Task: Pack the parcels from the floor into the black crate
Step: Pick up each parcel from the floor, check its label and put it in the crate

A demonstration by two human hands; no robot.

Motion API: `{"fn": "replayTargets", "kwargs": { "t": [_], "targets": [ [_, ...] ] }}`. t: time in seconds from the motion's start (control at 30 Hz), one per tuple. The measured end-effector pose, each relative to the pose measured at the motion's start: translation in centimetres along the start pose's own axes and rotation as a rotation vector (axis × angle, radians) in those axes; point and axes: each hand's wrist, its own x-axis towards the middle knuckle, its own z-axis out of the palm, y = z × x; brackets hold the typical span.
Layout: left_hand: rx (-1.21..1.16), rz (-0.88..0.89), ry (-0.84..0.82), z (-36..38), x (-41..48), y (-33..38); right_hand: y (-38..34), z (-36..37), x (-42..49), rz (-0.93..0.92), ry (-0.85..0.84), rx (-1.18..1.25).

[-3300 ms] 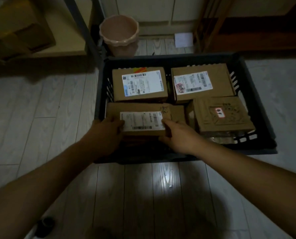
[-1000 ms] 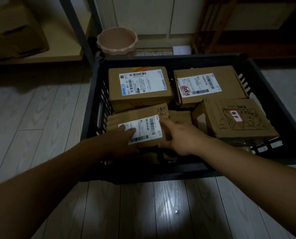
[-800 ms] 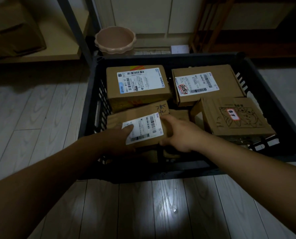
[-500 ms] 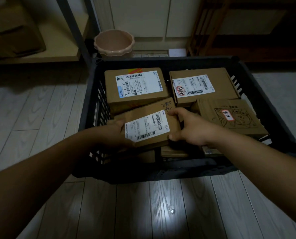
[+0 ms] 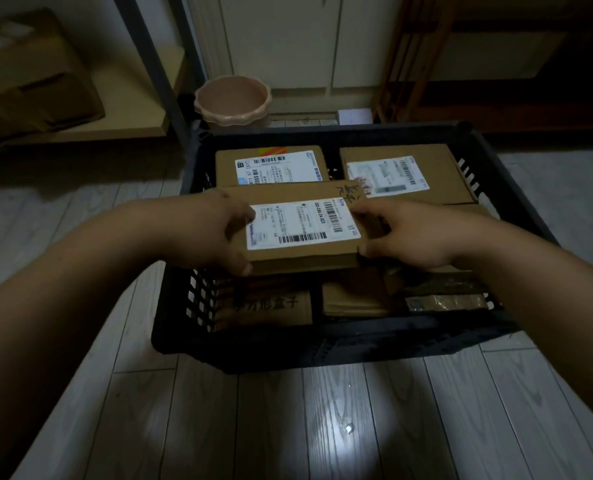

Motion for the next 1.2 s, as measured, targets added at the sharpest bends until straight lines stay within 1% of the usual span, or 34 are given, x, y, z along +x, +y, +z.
{"fn": "replayTargets", "kwargs": {
  "t": [0.13,0.23,0.33,0.4,0.47,0.57,0.63,0.73,0.83,0.93,1.1,1.13,1.2],
  "targets": [
    [0.034,-0.033,0.0,-0.9,-0.7,-0.2,0.4,0.9,0.3,-0.008,-0.008,0.047],
    [0.024,-0.067,0.017,-1.5,-1.2,-0.2,0.3,1.1,0.1,-0.04,-0.002,0.138],
    [-0.017,-0.047,0.179,-1.8,-1.4,0.5,0.4,0.1,-0.3,-0.083,0.133,0.184],
    [-0.086,-0.008,0.295,-1.7,-1.2,1.2,0.7,-0.7,-0.5,-0.093,0.242,0.21],
    [-0.158,0.037,0.378,-1.2,-0.5,1.9,1.4,-1.0,-0.4,-0.083,0.304,0.231],
    [-0.207,0.091,0.436,0.4,1.2,3.5,2.8,-0.8,0.3,-0.022,0.367,0.181],
    [-0.234,0.128,0.457,1.6,2.7,5.0,4.2,-0.8,1.0,0.035,0.454,0.145],
    [-0.238,0.167,0.442,2.6,5.1,7.8,6.6,-1.4,1.6,0.151,0.55,0.104],
    [-0.181,0.197,0.391,3.2,7.1,10.2,8.7,-1.8,2.0,0.226,0.553,0.084],
    [-0.158,0.235,0.347,3.5,8.6,11.6,10.1,-1.8,2.6,0.258,0.547,0.057],
    [-0.173,0.278,0.286,3.7,9.8,12.6,11.5,-1.8,3.4,0.297,0.483,-0.078],
    [-0.191,0.27,0.296,3.8,9.9,12.6,11.6,-1.7,3.2,0.292,0.463,-0.077],
    [-0.295,0.236,0.413,4.5,9.4,12.8,11.8,-1.6,2.6,0.295,0.457,-0.044]
  ]
}}
